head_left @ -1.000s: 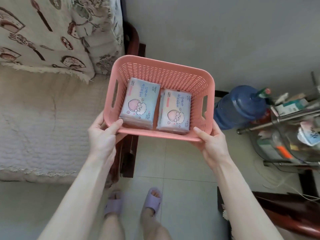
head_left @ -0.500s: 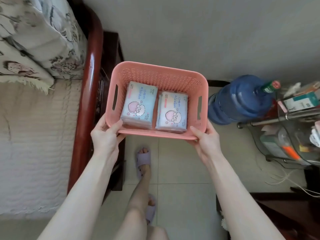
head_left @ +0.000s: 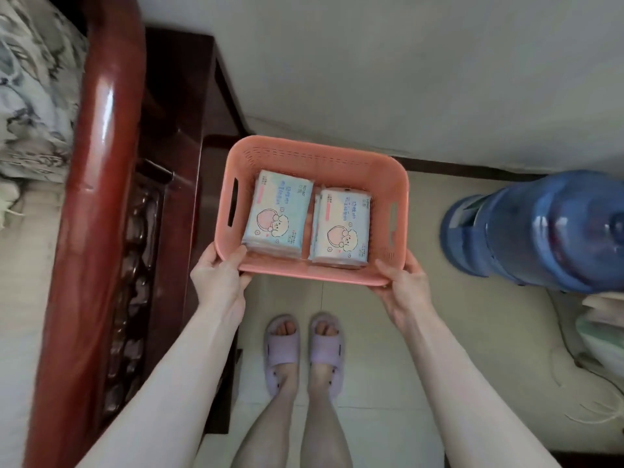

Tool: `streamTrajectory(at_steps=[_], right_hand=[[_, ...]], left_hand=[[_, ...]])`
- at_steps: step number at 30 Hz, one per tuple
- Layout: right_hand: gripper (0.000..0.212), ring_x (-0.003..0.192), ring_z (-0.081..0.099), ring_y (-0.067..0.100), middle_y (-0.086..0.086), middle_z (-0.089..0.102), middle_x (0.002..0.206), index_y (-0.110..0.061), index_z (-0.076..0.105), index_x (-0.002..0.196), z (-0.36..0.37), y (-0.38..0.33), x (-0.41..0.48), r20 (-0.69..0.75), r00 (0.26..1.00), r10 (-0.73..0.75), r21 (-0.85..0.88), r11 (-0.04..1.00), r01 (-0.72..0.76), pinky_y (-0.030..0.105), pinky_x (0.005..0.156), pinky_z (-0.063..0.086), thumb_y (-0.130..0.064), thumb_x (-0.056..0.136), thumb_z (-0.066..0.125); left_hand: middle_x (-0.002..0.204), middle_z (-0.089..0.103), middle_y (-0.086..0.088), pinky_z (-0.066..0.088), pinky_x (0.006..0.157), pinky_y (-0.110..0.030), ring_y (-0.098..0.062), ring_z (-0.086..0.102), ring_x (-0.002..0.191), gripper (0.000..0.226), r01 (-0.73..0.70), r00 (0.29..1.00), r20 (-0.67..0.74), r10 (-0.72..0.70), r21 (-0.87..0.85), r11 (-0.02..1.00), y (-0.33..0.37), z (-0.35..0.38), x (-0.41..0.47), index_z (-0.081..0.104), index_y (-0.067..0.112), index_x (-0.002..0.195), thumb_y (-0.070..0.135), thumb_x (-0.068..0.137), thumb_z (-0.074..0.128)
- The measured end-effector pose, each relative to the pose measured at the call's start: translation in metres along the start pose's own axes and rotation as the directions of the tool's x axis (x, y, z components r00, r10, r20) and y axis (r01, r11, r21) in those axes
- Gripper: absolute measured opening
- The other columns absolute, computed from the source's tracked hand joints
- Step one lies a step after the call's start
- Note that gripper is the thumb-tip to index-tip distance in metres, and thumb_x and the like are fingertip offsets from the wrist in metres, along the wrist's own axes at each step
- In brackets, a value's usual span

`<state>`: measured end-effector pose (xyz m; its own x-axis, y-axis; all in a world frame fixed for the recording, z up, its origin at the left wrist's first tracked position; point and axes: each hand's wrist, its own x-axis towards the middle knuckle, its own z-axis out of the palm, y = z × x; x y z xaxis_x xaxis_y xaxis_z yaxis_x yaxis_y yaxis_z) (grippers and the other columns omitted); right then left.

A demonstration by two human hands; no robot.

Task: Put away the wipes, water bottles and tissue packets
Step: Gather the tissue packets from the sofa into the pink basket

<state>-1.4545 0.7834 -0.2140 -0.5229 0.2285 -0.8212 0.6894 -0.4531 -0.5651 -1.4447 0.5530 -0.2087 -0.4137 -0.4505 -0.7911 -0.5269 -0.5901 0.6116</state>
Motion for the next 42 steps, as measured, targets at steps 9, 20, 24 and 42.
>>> streamTrajectory(at_steps=[9,20,24,42], right_hand=[[0.055,0.104,0.063,0.030,0.002,0.068,0.102,-0.019,0.054,0.131,0.018,0.052,0.136,-0.016,0.998,0.062,0.057,0.996,-0.061,0.044,0.080,0.056,0.016,0.089,0.048],[0.052,0.091,0.068,0.022,0.000,0.069,0.106,-0.022,0.057,0.128,0.045,0.098,0.282,0.056,0.998,0.032,0.000,0.999,-0.032,0.043,0.077,0.058,0.012,0.089,0.052],[0.050,0.093,0.067,0.022,0.001,0.069,0.110,-0.025,0.059,0.122,0.047,0.111,0.308,0.049,0.999,0.023,0.020,1.000,-0.024,0.043,0.080,0.059,0.012,0.089,0.052],[0.047,0.079,0.068,0.019,0.000,0.069,0.096,-0.027,0.059,0.112,0.066,0.093,0.338,0.047,0.999,-0.011,0.010,1.000,0.010,0.042,0.072,0.061,0.013,0.089,0.049]], left_hand=[[0.115,0.066,-0.016,0.053,0.094,-0.040,-0.025,0.066,0.105,0.037,0.140,0.988,-0.046,-0.145,-0.113,0.984,-0.055,0.053,0.120,0.055,0.001,0.126,-0.007,0.089,0.058],[0.094,0.070,-0.009,0.060,0.067,-0.027,-0.013,0.071,0.071,0.027,0.149,0.982,-0.079,-0.169,-0.209,0.966,-0.120,0.074,0.246,0.061,0.007,0.112,-0.007,0.090,0.056],[0.095,0.070,-0.008,0.060,0.065,-0.025,-0.012,0.071,0.070,0.029,0.133,0.987,-0.053,-0.149,-0.234,0.963,-0.132,0.081,0.273,0.062,0.007,0.115,-0.007,0.091,0.054],[0.093,0.068,-0.010,0.057,0.084,-0.038,-0.019,0.068,0.080,0.033,0.159,0.984,-0.038,-0.173,-0.247,0.956,-0.124,0.105,0.305,0.058,0.003,0.124,-0.006,0.093,0.053]])
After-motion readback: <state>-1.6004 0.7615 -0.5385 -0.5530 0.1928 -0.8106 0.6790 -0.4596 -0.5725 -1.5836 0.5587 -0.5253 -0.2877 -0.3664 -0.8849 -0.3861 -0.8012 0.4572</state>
